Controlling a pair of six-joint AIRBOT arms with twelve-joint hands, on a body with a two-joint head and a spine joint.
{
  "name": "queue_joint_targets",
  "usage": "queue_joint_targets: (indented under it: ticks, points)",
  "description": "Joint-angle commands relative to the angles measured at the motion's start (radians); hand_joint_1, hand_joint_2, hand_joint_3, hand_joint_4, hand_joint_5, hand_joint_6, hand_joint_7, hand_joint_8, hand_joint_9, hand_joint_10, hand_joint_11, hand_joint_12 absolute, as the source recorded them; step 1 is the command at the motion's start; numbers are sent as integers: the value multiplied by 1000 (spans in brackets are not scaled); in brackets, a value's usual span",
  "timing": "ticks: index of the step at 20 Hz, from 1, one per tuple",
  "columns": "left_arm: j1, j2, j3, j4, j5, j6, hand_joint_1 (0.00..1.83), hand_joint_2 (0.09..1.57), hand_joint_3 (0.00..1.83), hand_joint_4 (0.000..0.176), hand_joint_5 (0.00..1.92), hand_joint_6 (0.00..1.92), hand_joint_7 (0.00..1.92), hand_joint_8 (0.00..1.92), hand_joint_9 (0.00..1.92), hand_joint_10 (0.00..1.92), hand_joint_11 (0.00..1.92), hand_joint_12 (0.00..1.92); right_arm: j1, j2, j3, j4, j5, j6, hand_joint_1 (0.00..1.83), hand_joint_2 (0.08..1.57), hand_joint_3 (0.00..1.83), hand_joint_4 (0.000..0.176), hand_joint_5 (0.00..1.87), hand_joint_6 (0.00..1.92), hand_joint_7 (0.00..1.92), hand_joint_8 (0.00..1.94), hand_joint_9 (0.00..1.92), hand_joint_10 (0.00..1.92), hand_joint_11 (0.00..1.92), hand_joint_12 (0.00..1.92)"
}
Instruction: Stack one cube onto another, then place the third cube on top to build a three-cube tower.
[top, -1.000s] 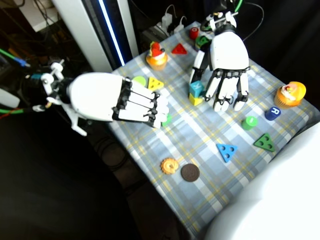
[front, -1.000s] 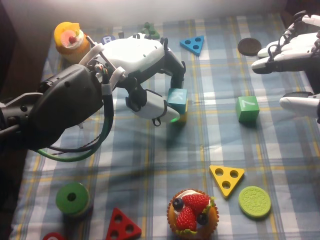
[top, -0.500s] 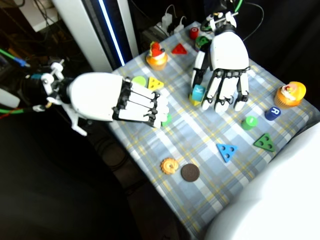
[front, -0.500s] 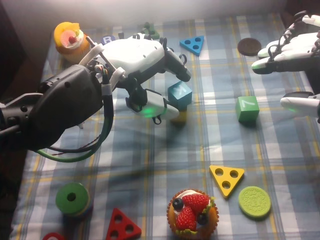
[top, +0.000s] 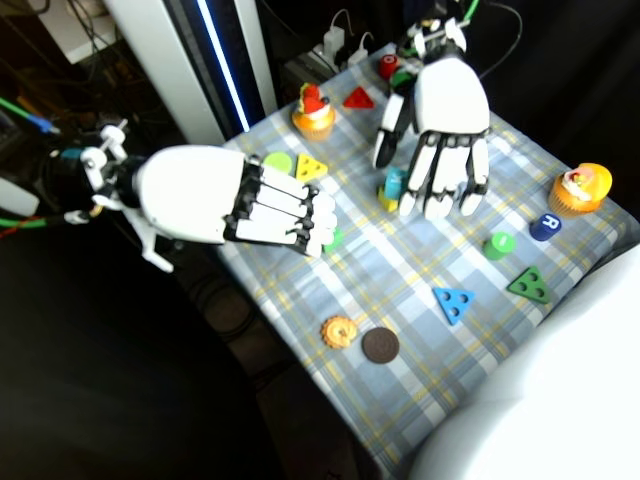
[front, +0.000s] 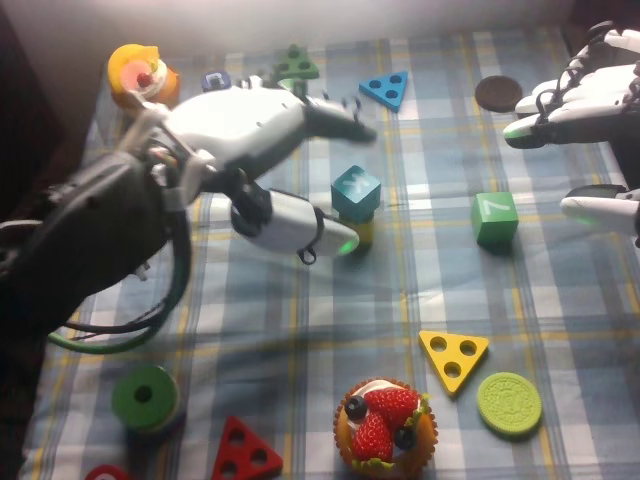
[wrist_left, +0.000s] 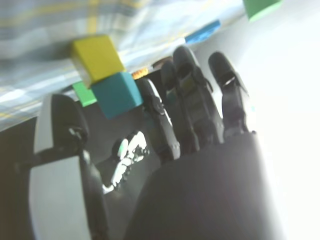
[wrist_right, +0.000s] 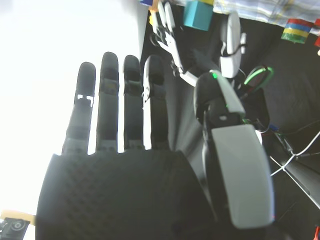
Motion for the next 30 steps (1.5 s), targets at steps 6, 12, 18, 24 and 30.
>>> queue_joint_targets:
  ticks: [6,12,18,24,30]
  points:
    - [32,127,-123,104,-347,-89,600,832,0,176,0,0,78,4,151,0,13,6,68,-57,40,11,33,8,768,1150,0,0,503,0,493,0,447,2,0,1063]
    - [178,288,-251,142,-582,-277,577,793,0,176,0,0,0,0,2,0,9,4,146,-134,106,-45,-133,7,828,1016,0,0,515,3,461,2,405,12,0,1048]
    - [285,372,-278,146,-676,-518,601,746,0,176,0,0,0,0,0,0,22,12,179,-180,134,-52,-240,-48,896,964,0,0,583,4,431,0,418,3,0,1100]
    - [307,374,-278,131,-698,-554,646,753,0,176,0,0,0,0,0,0,52,25,183,-208,150,-47,-270,-65,881,953,0,0,684,12,450,3,431,6,0,1138]
    - [315,370,-278,128,-703,-565,644,749,0,176,0,0,0,0,12,5,44,23,183,-215,165,-18,-276,-75,922,942,0,0,822,30,571,15,489,16,0,1198]
